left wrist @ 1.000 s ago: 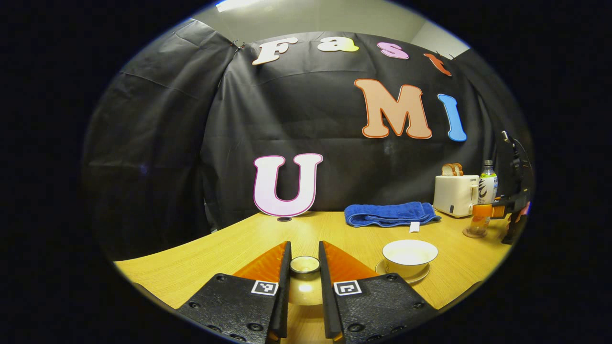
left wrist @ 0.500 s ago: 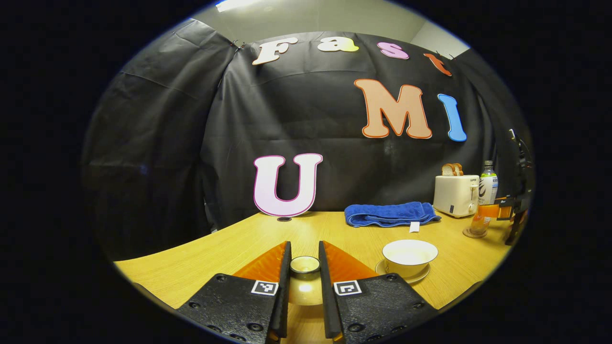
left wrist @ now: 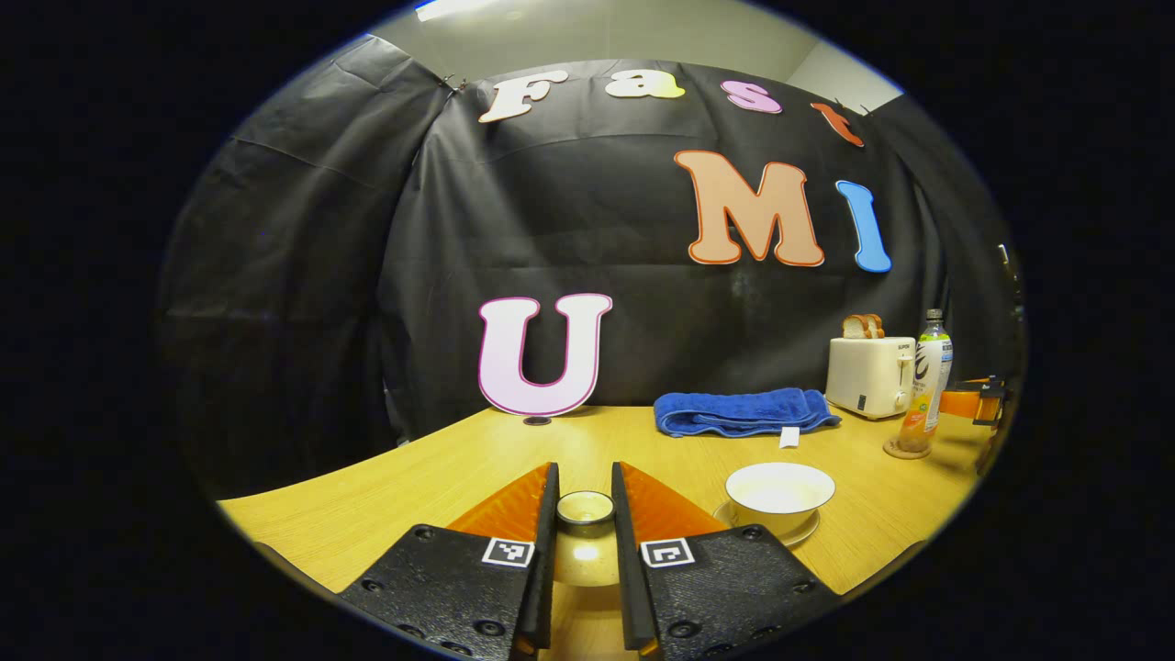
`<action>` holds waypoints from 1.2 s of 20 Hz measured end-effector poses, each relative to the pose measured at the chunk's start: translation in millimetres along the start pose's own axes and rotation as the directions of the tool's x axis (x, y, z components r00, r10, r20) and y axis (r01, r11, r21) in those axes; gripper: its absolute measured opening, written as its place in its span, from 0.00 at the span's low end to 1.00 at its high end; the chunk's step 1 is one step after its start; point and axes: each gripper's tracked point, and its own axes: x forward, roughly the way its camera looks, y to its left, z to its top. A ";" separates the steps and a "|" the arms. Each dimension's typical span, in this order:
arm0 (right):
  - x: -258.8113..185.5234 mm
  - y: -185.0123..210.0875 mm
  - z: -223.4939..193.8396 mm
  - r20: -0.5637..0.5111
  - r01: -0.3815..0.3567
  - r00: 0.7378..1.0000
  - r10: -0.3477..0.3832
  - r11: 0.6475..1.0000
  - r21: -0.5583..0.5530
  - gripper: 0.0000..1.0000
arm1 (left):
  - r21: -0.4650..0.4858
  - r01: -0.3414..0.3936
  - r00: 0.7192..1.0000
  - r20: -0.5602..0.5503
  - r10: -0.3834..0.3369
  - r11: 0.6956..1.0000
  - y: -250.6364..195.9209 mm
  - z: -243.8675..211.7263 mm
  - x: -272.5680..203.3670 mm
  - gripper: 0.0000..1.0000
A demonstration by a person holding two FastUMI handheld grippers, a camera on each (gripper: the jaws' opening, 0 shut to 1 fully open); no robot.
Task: Open the teacup lid with one hand, grasp the water bottle and pour water into the teacup with the other hand; after pouring, place the water bottle on the coaster and then close the teacup lid.
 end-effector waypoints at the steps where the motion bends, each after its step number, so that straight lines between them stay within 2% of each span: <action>1: -1.6 -0.8 3.0 0.020 0.008 1.000 -0.008 1.000 0.002 0.94 | 0.001 0.013 1.000 0.002 -0.013 1.000 -4.3 0.2 3.2 0.28; 3: -4.8 -6.4 8.9 0.071 0.041 0.997 -0.041 0.999 0.004 0.90 | -0.001 0.054 0.999 -0.001 -0.054 0.999 -17.6 -0.7 9.3 0.28; 4: -3.1 -8.2 11.5 0.083 0.052 0.995 -0.052 0.999 0.006 0.93 | -0.003 0.081 0.997 0.000 -0.081 0.997 -26.0 -0.3 11.6 0.28; 5: -5.1 -7.8 8.7 0.076 0.052 0.996 -0.053 0.999 0.004 0.89 | -0.004 0.112 0.994 -0.002 -0.112 0.994 -34.2 -0.9 14.2 0.28; 6: -8.0 -9.8 8.6 0.080 0.062 0.995 -0.063 0.998 0.006 0.93 | -0.007 0.147 0.989 0.000 -0.147 0.989 -43.2 -0.2 17.2 0.28; 7: -9.1 -12.0 9.3 0.082 0.074 0.994 -0.074 0.997 0.006 0.90 | -0.006 0.177 0.984 0.000 -0.177 0.984 -50.5 0.2 17.8 0.28; 8: -11.1 -12.4 9.6 0.082 0.078 0.994 -0.079 0.997 0.007 0.93 | -0.007 0.207 0.978 -0.002 -0.207 0.978 -59.0 -0.3 19.0 0.28; 9: -13.4 -11.9 9.3 0.082 0.082 0.993 -0.082 0.997 0.007 0.89 | -0.008 0.236 0.972 0.001 -0.236 0.972 -67.8 -0.2 21.0 0.28; 12: -15.6 -19.6 9.7 0.084 0.124 0.989 -0.124 0.992 0.009 0.96 | -0.009 0.324 0.946 0.004 -0.324 0.946 -91.9 0.7 23.3 0.28; 13: -17.1 -22.2 9.1 0.085 0.140 0.986 -0.141 0.990 0.010 0.90 | -0.011 0.349 0.937 0.003 -0.349 0.937 -100.1 -0.7 24.7 0.28; 16: -20.7 -23.9 9.2 0.087 0.154 0.984 -0.154 0.988 0.010 0.93 | -0.011 0.419 0.908 0.004 -0.419 0.908 -123.0 -0.4 28.2 0.28; 17: -22.0 -23.3 9.0 0.087 0.150 0.985 -0.151 0.989 0.010 0.96 | -0.010 0.435 0.900 0.002 -0.435 0.900 -129.3 -0.3 29.9 0.28; 19: -22.3 -21.4 8.8 0.087 0.139 0.986 -0.140 0.990 0.009 0.93 | 0.002 0.453 0.891 -0.011 -0.453 0.891 -135.2 -2.3 33.9 0.28; 20: -23.0 -20.5 8.8 0.087 0.135 0.987 -0.136 0.991 0.009 0.96 | 0.008 0.464 0.886 -0.018 -0.463 0.886 -138.9 -3.4 36.0 0.28; 23: -21.7 -19.9 8.8 0.088 0.129 0.988 -0.129 0.992 0.008 0.89 | 0.029 0.478 0.877 -0.054 -0.477 0.878 -143.2 -9.1 38.2 0.27; 24: -22.0 -19.9 8.8 0.088 0.128 0.988 -0.128 0.992 0.008 0.93 | 0.033 0.480 0.877 -0.063 -0.477 0.877 -143.7 -9.7 38.7 0.28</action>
